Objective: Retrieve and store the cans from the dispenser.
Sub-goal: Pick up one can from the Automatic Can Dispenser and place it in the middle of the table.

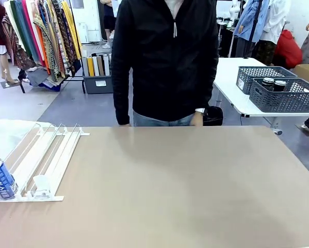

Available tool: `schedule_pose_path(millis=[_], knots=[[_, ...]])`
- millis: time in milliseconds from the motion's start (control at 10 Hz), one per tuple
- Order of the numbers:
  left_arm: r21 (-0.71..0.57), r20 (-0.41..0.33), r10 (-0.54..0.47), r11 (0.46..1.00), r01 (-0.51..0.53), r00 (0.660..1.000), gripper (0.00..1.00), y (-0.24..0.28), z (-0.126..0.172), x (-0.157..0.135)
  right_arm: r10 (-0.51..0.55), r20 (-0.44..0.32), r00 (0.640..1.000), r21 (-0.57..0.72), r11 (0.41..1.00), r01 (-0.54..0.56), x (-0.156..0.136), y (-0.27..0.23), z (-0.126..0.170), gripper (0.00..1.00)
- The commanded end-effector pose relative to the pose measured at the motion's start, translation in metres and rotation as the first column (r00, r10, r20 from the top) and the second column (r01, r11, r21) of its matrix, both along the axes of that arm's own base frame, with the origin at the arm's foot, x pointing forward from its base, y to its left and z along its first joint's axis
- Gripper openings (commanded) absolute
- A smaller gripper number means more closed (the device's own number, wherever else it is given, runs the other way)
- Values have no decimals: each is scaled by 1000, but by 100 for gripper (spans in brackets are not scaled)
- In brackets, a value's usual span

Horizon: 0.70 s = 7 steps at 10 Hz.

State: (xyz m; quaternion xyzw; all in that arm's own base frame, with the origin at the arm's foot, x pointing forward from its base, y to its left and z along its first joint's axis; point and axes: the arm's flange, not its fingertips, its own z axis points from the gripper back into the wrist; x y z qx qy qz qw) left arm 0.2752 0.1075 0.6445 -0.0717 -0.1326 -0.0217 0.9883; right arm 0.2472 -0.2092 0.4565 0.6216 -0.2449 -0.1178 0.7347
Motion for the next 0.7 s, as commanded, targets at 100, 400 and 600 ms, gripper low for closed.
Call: schedule_pose_path(millis=[100,400,600], knots=[[-177,59,17,984,-7,998,0,23,-7,25,6,25,1000,-1,1000,-6,0,-1,3,100],[-52,39,20,998,-18,999,0,10,7,2,6,25,1000,-1,1000,-6,0,-1,3,100],[-52,39,20,998,-18,999,0,10,7,2,6,25,1000,-1,1000,-6,0,-1,3,100]])
